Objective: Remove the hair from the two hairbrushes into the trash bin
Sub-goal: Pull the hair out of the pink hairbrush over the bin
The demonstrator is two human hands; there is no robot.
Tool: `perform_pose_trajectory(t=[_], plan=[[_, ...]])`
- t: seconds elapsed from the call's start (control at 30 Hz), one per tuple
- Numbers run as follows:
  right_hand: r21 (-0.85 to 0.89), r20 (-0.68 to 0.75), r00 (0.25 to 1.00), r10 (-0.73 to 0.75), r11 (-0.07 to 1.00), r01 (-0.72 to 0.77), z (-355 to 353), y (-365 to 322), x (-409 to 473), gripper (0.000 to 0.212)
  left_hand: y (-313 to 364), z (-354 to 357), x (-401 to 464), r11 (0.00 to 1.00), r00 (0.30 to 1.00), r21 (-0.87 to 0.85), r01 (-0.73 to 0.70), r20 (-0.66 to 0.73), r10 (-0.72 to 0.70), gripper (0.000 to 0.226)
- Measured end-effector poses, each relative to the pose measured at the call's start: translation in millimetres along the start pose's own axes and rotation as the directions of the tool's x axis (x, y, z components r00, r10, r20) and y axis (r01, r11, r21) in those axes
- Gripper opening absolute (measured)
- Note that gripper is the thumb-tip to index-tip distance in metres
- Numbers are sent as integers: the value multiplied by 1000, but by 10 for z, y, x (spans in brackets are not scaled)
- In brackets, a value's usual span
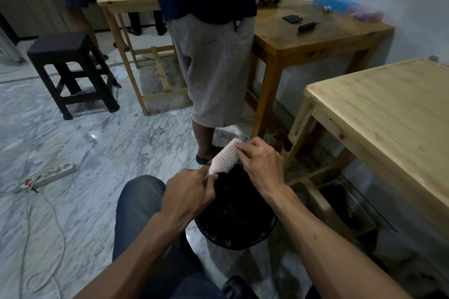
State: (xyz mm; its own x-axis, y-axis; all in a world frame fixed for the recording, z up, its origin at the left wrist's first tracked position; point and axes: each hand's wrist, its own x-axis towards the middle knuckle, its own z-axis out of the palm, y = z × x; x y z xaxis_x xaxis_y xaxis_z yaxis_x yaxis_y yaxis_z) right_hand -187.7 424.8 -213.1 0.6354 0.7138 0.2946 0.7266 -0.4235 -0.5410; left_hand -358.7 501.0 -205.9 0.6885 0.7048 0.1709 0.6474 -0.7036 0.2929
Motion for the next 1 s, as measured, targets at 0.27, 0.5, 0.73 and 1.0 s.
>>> perform_pose_trajectory(t=[0.27,0.5,0.73,1.0], plan=[[51,67,978,197,978,-201,-24,-14,68,17,14,38,33,982,990,-153,114,101,-100,38],[464,88,893,441,775,-429,-43,21,31,14,-27,76,76,939,969,-263,223,166,-184,35],[687,94,847,523,582,-435,-177,123,33,10,-72,78,98,960,974,-173,220,94,-206,34],[859,182,749,638,267,-437,-255,213,-44,10,-160,83,72,983,984,61,170,36,-173,29]])
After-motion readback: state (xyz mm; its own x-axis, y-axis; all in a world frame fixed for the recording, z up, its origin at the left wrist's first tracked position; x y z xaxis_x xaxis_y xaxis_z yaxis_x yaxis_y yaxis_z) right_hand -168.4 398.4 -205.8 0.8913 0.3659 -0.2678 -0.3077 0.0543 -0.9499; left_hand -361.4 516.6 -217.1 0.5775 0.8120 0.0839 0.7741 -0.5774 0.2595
